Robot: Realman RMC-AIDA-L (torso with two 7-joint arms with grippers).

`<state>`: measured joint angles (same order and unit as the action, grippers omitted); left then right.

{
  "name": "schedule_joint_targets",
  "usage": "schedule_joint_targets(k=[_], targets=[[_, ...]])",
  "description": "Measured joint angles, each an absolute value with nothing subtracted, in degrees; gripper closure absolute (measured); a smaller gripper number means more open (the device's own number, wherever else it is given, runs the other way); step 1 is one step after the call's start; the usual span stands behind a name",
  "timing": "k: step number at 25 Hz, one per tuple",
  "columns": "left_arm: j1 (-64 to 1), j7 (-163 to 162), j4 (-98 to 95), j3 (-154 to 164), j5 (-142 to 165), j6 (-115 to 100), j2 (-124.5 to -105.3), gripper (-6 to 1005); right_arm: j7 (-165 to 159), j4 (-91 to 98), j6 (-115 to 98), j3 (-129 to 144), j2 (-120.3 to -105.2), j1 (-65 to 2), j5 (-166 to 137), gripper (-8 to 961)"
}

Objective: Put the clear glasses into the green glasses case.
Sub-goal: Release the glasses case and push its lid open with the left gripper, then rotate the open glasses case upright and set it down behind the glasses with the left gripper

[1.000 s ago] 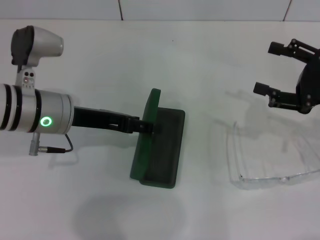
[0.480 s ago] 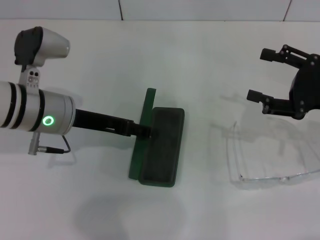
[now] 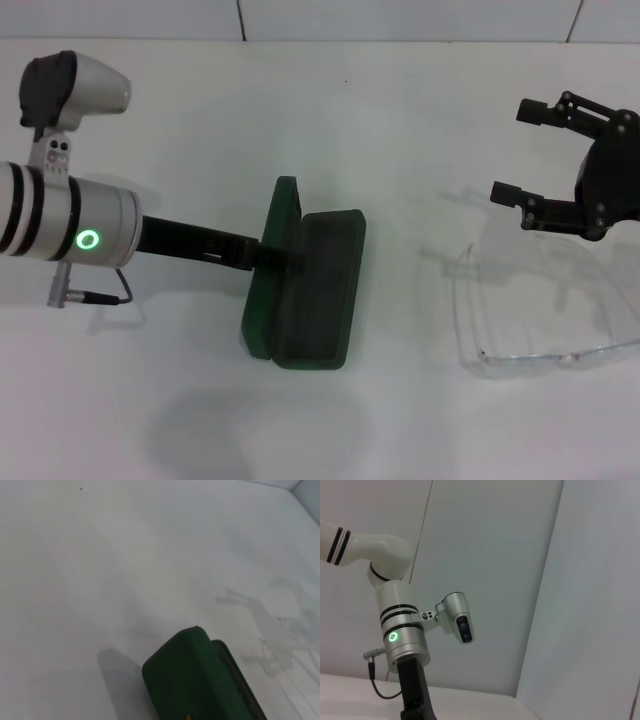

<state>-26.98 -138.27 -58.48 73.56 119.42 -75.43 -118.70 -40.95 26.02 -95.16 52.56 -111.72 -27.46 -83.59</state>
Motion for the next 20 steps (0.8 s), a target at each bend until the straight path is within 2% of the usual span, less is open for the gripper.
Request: schedule_joint_targets(k=[10,15,20], targets=[[-26.95,-140.32,-57.93,73.38,119.43,-75.40,-117.75,495,-40.21,26.02,-95.38,52.61,-112.15,-27.51,-83.59,152],[-27.14,-140.44,-57.51,73.38,119.47,-75.40,-117.51,675,-39.39,26.02,-95.52,52.77,-112.48,-27.51,-83.59,154],[-28.22,-139.79,-57.97,73.64,121.49,-75.44,-117.25,740,-39.37,26.02,-95.96,52.82,-112.42,-27.51,-83.64,155]])
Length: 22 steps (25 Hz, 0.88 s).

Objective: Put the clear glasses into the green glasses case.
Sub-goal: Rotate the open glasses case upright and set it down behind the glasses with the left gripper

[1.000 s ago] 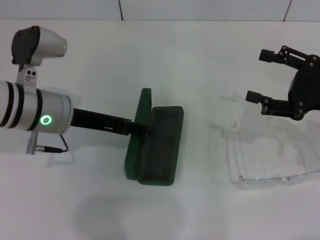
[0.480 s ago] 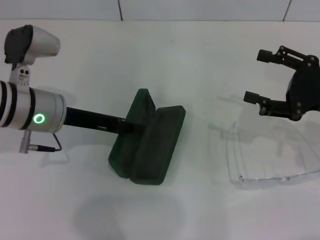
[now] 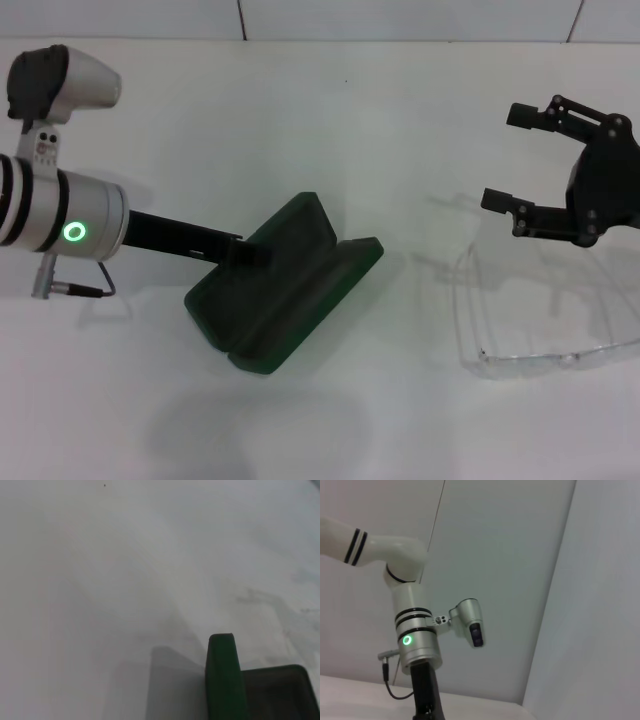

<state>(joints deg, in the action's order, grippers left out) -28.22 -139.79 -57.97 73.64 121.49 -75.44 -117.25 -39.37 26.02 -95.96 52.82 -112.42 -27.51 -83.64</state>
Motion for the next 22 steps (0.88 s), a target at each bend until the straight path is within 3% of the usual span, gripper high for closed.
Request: schedule_joint_targets(k=[4,22], targets=[[-30.02,-138.36,-58.16,73.74,123.69,-75.70,-117.00,792,-39.37,26.04,-96.33,52.82,-112.23,-27.49,-83.67,156],[-40.53,-109.02,-61.97,73.93,130.30,-74.56,-117.70,793,-32.82,27.80,-105.97,52.73,-111.29,-22.54,-94.84,160]])
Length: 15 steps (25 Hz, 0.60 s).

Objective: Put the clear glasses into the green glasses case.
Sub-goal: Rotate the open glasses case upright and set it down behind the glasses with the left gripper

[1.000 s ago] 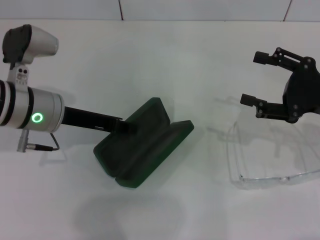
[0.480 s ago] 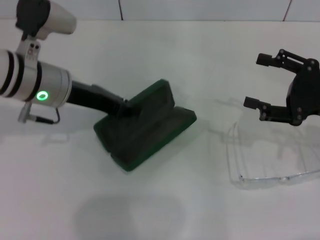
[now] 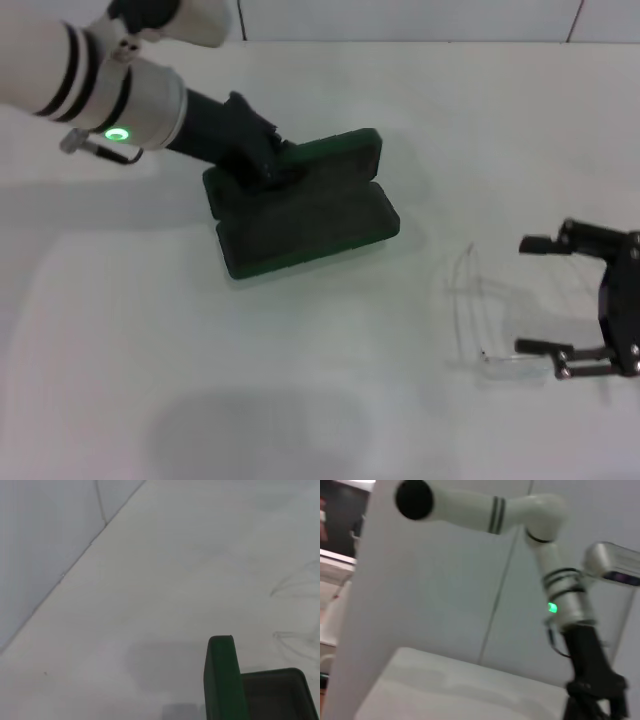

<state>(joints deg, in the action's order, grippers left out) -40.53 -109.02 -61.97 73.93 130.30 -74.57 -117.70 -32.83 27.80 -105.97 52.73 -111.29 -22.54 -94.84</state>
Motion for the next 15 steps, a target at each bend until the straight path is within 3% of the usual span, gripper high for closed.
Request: schedule_joint_targets(k=[6,15], targets=[[-44.44,-102.25,-59.01,74.00,132.05,-72.54,-119.17,793,-30.96,28.13,-107.35,52.21,-111.93,-19.78,-95.11,161],[-47.10,-92.30,-54.93,77.20,129.59,-71.75,-119.71,793,-29.53,27.45,-106.81,52.11,-112.53,-18.65,-94.87,163]])
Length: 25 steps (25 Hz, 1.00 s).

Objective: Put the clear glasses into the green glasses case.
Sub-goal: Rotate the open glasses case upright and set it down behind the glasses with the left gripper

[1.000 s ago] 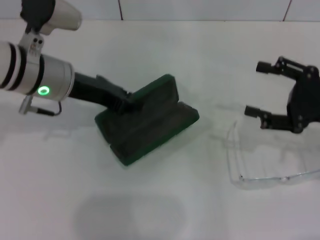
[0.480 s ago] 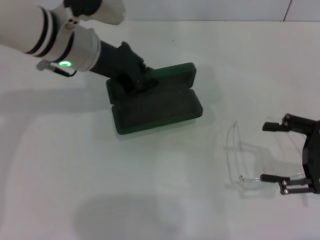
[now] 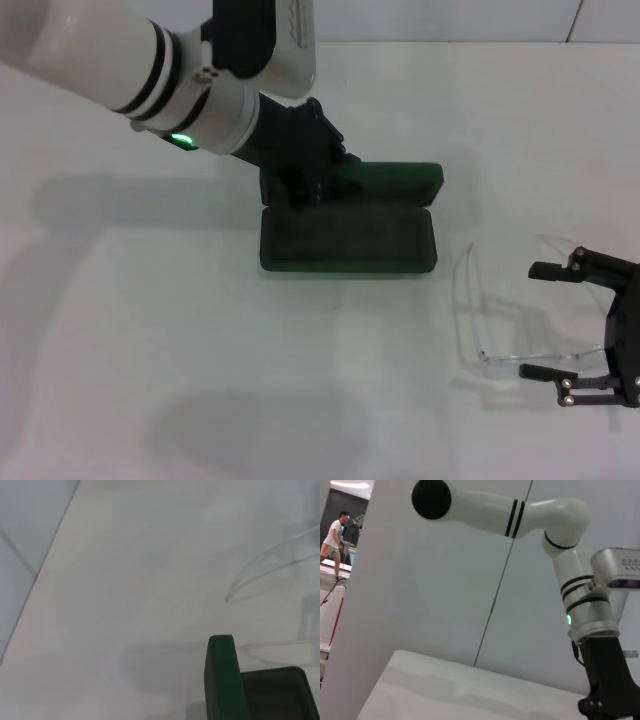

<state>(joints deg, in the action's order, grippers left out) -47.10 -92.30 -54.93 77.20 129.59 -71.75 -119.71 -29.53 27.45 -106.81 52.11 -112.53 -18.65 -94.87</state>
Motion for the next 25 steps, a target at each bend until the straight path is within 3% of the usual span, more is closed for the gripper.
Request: schedule_joint_targets(k=[12,25], targets=[[-44.75,-87.46,-53.90,80.41,125.66,-67.30,-120.09,786,-29.14,27.86,-107.21,52.12,-113.02,-17.96,-94.62,166],[-43.59,-87.86,-54.51,85.83,123.06,-62.22,-119.89,764,-29.09,28.13,-107.35,52.02,-112.59,-17.57,-94.49,169]])
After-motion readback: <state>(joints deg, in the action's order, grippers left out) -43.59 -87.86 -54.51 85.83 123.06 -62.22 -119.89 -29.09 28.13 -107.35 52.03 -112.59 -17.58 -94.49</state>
